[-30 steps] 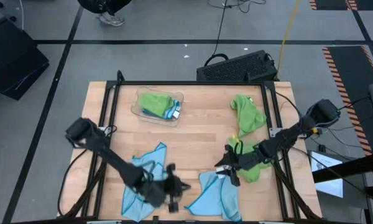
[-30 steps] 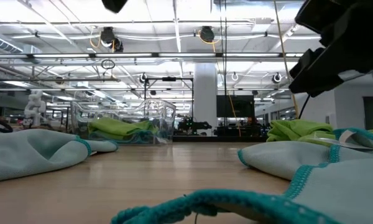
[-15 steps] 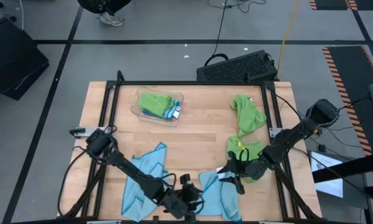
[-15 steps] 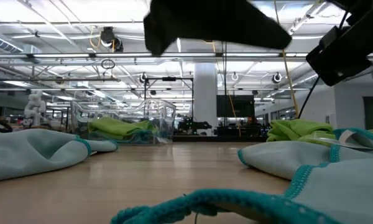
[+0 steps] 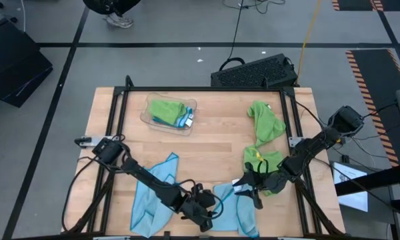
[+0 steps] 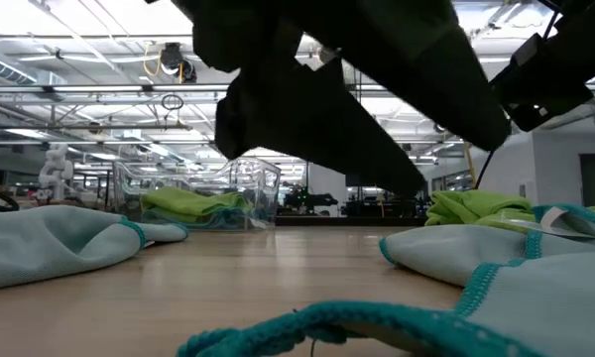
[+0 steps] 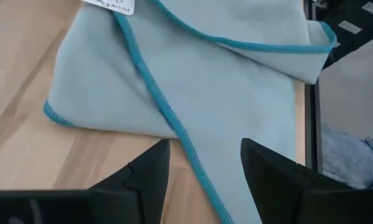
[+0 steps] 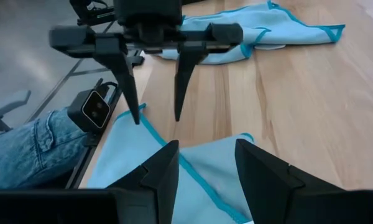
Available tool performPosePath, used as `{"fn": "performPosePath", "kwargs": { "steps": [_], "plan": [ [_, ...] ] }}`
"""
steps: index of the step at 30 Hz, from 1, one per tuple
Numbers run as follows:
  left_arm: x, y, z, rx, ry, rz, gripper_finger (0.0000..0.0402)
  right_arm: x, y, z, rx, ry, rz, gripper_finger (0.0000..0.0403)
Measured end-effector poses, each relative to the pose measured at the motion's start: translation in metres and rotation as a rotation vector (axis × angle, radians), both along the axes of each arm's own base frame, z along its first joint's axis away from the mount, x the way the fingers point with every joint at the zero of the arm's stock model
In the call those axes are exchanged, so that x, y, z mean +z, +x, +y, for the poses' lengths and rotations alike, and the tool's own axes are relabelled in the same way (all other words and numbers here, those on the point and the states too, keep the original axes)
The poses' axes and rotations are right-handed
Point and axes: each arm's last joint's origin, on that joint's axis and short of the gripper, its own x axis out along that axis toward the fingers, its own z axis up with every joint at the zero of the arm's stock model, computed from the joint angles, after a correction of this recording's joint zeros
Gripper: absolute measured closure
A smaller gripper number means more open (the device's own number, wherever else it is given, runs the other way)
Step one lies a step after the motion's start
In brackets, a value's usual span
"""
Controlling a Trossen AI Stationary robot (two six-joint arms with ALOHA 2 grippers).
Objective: Fold microfiber towels
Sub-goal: Fold the right blue microfiber cloth
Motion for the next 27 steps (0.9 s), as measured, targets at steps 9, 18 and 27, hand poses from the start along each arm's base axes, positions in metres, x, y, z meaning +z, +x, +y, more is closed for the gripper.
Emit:
{"fn": "performPosePath", "kwargs": {
  "steps": [9,18,27],
  "plan": [
    [-0.018,0.006,0.005,0.012,-0.037,0.038,0.0186,0.000,0.000,0.000,-0.004,0.003,-0.001,0.0255],
    [-0.031,0.017,0.015,0.026,-0.112,0.066,0.0141,0.000,0.000,0.000,-0.003,0.000,0.000,0.0255],
    [-0.037,0.020,0.012,-0.036,-0.125,0.046,0.0169,0.000,0.000,0.000,-0.002,0.000,-0.001,0.0255]
  ]
}}
